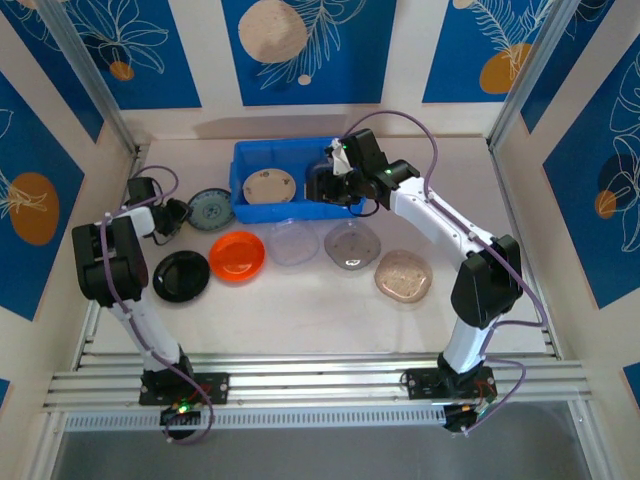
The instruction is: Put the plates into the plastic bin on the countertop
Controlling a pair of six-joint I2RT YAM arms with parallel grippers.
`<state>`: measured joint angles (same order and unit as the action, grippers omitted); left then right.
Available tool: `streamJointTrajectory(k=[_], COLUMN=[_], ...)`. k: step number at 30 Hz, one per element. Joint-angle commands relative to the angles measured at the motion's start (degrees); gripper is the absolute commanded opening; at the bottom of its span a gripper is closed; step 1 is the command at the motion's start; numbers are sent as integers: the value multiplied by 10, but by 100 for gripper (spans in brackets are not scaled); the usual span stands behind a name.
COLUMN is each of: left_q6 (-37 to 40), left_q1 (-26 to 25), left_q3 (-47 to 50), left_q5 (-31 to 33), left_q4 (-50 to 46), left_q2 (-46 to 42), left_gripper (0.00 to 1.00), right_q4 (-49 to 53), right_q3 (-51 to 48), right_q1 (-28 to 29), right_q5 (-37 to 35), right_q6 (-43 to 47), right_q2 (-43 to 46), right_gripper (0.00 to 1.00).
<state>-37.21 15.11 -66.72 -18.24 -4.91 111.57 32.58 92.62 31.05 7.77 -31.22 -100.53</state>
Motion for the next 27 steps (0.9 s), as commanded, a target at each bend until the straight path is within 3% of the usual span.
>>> streamJointTrajectory(k=[1,11,13,16,22,23,27], left_q6=[4,-5,-9,-13,-8,-6,0], left_q1=[1,0,0,0,0,0,0], left_q3=[-13,-19,-19,-18,-17,-16,-12], left_q5=[-13,-6,-6,-3,12,19,49], left_q4=[0,2,6,10,4,1,-10], left_q2=[22,36,36,33,8,0,-45], left_gripper=[29,22,14,12,8,1,0], right_q4=[6,8,8,8,10,10,10], right_q3=[19,23,23,23,24,24,24], right_q1=[-1,2,3,5,7,8,7], right_q5=[13,15,15,15,16,15,15], right_q6=[-5,-7,-6,-5,-4,-4,-3], right_q2=[-9,-18,-18,-20,-20,-19,-16], right_gripper=[42,41,41,41,41,41,41])
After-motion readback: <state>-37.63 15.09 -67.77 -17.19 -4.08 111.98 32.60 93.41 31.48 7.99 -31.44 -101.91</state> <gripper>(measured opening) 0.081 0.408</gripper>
